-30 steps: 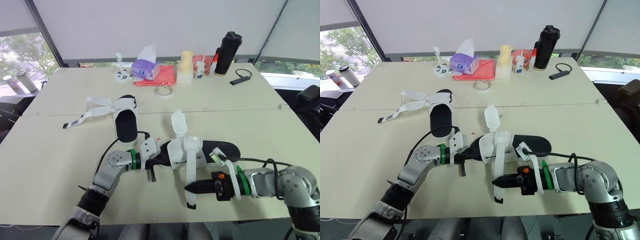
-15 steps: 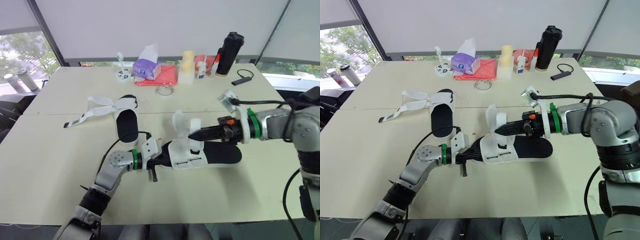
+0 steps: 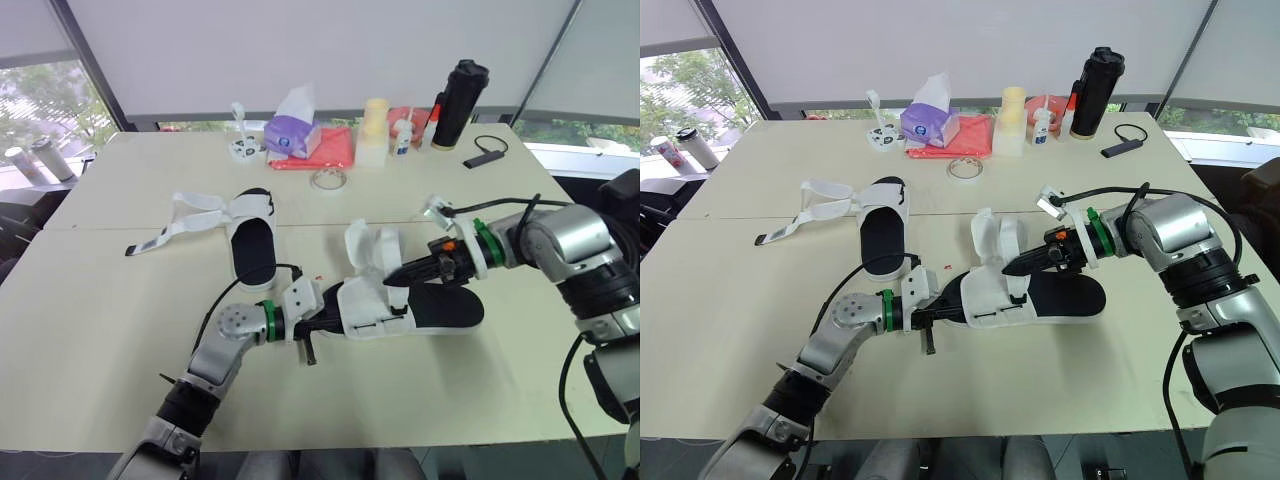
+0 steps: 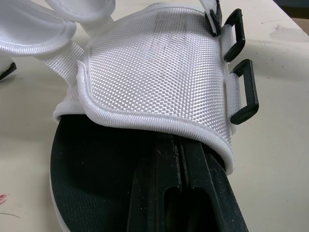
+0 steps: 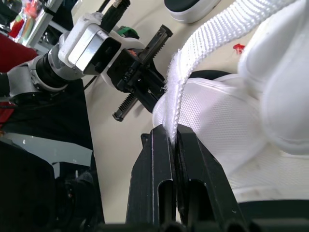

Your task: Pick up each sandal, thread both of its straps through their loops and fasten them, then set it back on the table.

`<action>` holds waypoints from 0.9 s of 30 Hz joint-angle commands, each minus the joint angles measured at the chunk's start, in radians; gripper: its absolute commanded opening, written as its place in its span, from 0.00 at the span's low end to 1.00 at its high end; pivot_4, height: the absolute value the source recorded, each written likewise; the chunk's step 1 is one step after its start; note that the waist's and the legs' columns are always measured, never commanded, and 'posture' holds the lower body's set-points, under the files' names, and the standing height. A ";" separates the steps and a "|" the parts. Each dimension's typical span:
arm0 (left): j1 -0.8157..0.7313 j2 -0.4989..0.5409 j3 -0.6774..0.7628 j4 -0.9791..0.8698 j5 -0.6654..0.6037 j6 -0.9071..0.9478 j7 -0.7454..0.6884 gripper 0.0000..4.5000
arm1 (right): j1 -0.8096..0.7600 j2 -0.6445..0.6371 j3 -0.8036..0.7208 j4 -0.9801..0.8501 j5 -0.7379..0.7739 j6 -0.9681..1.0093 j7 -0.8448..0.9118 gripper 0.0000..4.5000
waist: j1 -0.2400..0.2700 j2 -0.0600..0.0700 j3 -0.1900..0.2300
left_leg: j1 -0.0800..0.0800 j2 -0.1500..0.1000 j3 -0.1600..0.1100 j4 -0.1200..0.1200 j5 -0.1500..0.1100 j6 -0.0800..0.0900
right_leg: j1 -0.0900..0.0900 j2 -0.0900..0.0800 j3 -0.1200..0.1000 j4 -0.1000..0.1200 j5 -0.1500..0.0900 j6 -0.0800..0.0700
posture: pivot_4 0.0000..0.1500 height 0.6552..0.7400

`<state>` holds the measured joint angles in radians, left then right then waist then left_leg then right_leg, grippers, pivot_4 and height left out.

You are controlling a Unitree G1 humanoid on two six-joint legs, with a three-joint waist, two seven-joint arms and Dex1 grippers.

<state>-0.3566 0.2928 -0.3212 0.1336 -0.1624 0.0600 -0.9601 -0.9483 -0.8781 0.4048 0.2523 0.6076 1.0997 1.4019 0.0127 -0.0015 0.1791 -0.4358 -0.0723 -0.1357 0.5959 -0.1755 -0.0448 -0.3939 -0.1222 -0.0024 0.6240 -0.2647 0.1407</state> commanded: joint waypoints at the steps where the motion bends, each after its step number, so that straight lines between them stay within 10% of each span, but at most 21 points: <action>1: 0.029 0.010 -0.032 0.031 0.039 0.032 0.007 0.00 | -0.027 0.007 0.003 0.002 -0.033 -0.013 0.052 0.01 | 0.000 0.000 0.000 | 0.000 0.000 0.000 0.000 0.000 0.000 | 0.000 0.000 0.000 0.000 0.000 0.000 | 1.00 1.00; 27: 0.036 0.014 -0.035 0.020 0.037 0.035 0.015 0.00 | -0.035 0.079 -0.037 -0.012 -0.055 0.058 0.081 0.01 | 0.000 0.000 0.000 | 0.000 0.000 0.000 0.001 0.000 0.000 | -0.002 0.000 0.000 0.005 0.000 0.000 | 1.00 1.00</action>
<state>-0.3483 0.2948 -0.3214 0.1241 -0.1624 0.0608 -0.9428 -0.9800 -0.8009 0.4041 0.2753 0.5348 1.1515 1.4759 0.0126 -0.0013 0.1790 -0.4358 -0.0724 -0.1358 0.5967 -0.1754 -0.0450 -0.3960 -0.1222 -0.0022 0.6295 -0.2646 0.1411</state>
